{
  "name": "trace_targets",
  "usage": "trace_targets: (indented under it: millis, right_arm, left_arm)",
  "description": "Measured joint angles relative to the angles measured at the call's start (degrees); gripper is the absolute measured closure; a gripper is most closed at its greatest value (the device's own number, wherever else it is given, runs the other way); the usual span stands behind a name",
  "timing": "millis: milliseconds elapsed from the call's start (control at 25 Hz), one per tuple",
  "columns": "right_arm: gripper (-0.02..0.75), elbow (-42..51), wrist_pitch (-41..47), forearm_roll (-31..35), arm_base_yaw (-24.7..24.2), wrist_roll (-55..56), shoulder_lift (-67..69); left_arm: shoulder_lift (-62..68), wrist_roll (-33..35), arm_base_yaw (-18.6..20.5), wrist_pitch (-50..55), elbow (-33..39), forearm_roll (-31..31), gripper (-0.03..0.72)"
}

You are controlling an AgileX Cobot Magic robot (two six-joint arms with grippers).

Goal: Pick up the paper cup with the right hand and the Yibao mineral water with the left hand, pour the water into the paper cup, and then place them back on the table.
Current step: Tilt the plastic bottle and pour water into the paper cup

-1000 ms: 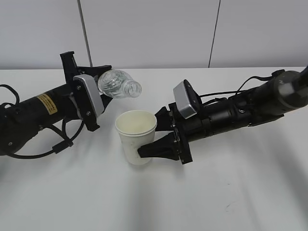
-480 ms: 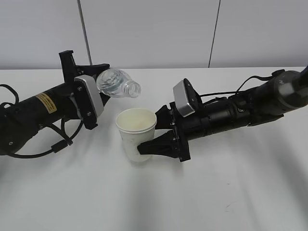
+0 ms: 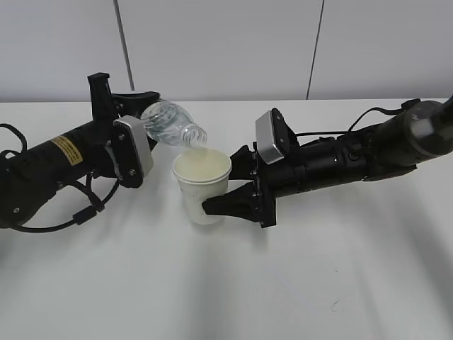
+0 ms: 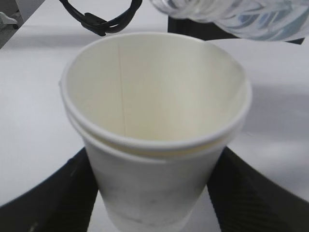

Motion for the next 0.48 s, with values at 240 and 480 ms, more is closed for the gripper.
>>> trace_targets:
  millis: [240,480]
  right_arm:
    - [0.238,0.0,2.1,-0.1,0.0,-0.1,0.0]
    - [0.238,0.0,4.9,0.3,0.0,-0.1,0.0]
  left_arm:
    - [0.0,1.9,0.0,0.0,0.0,-1.2,0.294]
    - [0.0,2.5,0.0,0.0,0.0,-1.3,0.294]
